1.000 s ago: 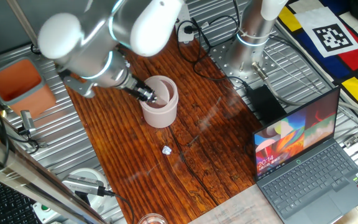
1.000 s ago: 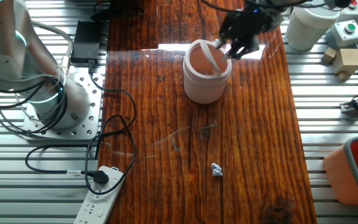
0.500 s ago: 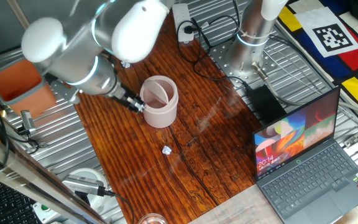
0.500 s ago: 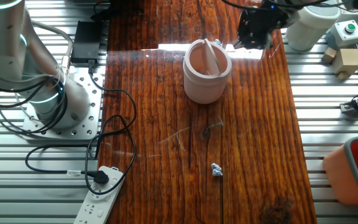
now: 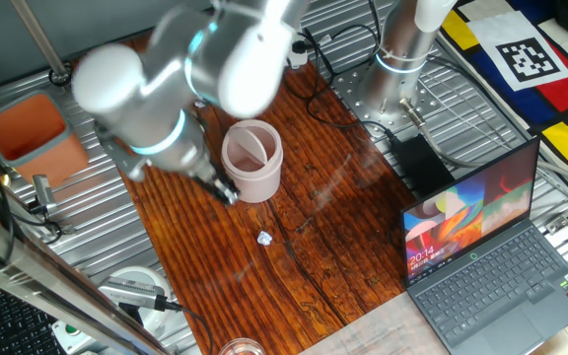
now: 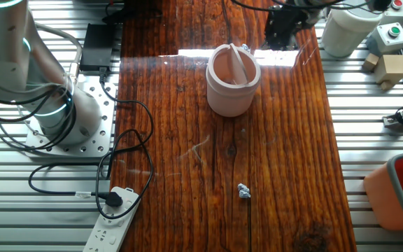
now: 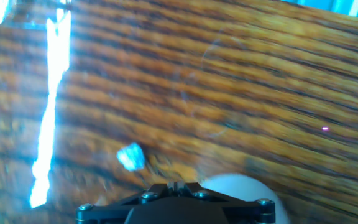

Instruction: Put the garbage in the trash can

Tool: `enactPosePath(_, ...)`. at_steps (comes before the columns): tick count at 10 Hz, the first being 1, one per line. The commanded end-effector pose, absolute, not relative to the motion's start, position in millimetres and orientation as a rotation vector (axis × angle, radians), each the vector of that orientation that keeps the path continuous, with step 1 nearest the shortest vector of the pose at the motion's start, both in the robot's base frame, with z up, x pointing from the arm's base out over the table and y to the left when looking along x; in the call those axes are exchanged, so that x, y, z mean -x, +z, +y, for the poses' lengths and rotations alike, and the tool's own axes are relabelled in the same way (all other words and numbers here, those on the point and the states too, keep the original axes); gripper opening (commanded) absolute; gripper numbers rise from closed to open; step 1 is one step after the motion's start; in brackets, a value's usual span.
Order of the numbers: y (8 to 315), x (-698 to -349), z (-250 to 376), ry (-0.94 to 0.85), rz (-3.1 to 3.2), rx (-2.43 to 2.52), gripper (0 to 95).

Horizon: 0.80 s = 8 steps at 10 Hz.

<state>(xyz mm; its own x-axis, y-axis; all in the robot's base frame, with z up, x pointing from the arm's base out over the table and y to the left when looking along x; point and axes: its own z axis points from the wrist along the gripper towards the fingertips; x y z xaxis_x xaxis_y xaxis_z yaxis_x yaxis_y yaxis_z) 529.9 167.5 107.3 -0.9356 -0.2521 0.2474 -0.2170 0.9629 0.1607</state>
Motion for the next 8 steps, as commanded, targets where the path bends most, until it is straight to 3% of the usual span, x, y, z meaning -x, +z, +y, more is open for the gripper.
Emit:
enactPosePath(1,99.8,-529.0,176.4,-0.201,-2.854,-0.316,0.0)
enactPosePath(6,99.8,-529.0,176.4,-0.213,-2.851,-0.359,0.0)
enactPosePath(8,99.8,-529.0,176.4,-0.151,-2.816,-0.619,0.0)
